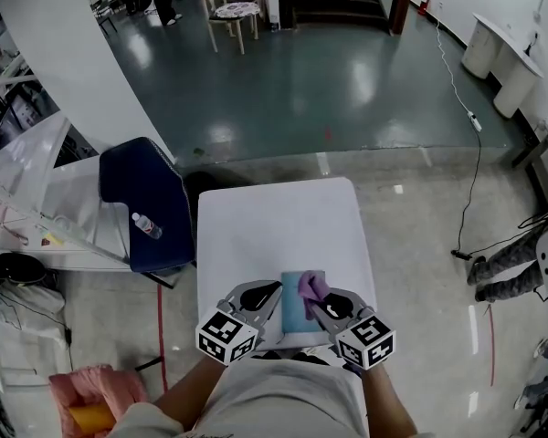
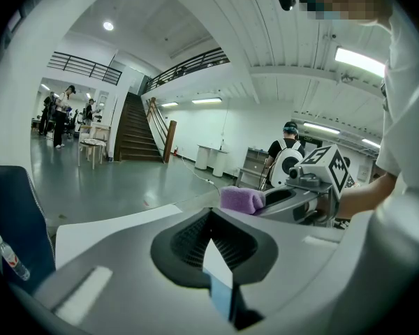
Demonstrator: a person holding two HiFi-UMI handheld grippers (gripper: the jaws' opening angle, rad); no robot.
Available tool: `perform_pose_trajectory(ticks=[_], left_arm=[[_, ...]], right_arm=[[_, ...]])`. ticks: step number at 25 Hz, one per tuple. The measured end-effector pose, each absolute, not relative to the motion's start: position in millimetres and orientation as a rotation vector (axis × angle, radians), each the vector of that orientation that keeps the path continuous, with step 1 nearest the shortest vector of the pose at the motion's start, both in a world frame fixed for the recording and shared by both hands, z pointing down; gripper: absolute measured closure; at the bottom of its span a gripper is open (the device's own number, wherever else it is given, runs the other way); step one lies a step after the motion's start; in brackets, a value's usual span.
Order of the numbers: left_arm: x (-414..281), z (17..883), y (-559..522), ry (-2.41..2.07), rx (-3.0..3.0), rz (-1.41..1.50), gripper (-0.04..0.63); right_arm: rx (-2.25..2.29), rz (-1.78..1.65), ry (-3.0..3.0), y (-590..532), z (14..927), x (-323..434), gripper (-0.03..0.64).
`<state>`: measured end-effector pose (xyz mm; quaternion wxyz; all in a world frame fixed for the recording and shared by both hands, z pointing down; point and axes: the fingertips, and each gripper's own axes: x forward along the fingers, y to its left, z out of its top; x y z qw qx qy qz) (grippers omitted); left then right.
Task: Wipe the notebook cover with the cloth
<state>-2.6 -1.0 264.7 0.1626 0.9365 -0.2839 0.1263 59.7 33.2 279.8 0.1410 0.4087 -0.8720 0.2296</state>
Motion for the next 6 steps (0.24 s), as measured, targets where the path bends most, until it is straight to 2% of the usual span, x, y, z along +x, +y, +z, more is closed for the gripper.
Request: perform_pose_trajectory(ticks=[6], left_arm=[[-6.4, 265.4, -1.1, -0.803, 2.676, 0.358, 0.595]], right_arm=[[1.182, 0.659, -2.523, 32.7, 279.8, 52.7, 0.518]])
